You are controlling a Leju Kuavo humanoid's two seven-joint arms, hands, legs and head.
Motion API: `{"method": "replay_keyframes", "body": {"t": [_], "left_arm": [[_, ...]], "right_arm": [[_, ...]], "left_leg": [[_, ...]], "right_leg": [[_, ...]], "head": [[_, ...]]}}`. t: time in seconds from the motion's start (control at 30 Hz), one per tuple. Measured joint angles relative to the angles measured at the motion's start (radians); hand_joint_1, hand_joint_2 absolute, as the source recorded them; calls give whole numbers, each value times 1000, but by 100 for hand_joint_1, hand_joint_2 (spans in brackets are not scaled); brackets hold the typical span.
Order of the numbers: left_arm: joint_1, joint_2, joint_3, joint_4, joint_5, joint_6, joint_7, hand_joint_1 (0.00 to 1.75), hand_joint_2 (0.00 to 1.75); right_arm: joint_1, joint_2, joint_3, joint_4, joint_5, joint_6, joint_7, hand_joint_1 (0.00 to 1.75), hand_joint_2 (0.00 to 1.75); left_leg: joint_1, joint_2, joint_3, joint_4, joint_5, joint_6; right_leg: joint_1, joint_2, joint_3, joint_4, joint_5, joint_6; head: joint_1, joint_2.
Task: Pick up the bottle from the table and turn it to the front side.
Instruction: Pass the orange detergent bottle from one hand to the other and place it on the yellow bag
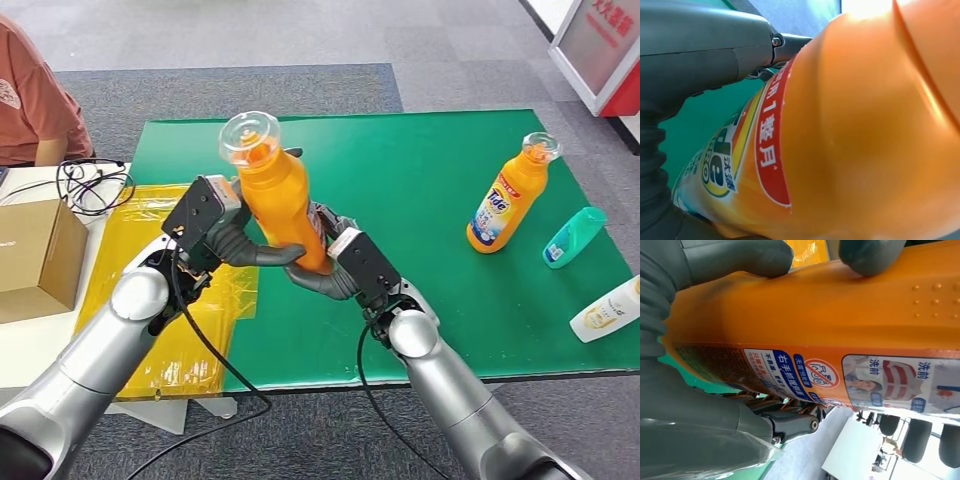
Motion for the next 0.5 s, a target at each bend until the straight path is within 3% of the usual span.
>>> {"method": "replay_keyframes", "body": {"t": [0.07,0.2,0.5], "left_arm": [[0,0,-1,0,-6,-2,0,2,175],[0,0,-3,0,-9,-10,0,175,175],[0,-1,-4,0,-17,-13,0,175,175]], "right_arm": [[1,-1,2,-4,17,-1,-3,175,175],[3,-4,9,-11,42,-1,-6,175,175],[5,-6,18,-16,50,-1,-6,175,175]], "left_leg": [[0,0,0,0,0,0],[0,0,0,0,0,0],[0,0,0,0,0,0]], "right_leg": [[0,0,0,0,0,0],[0,0,0,0,0,0],[0,0,0,0,0,0]], "head": [[0,0],[0,0],[0,0]]}}
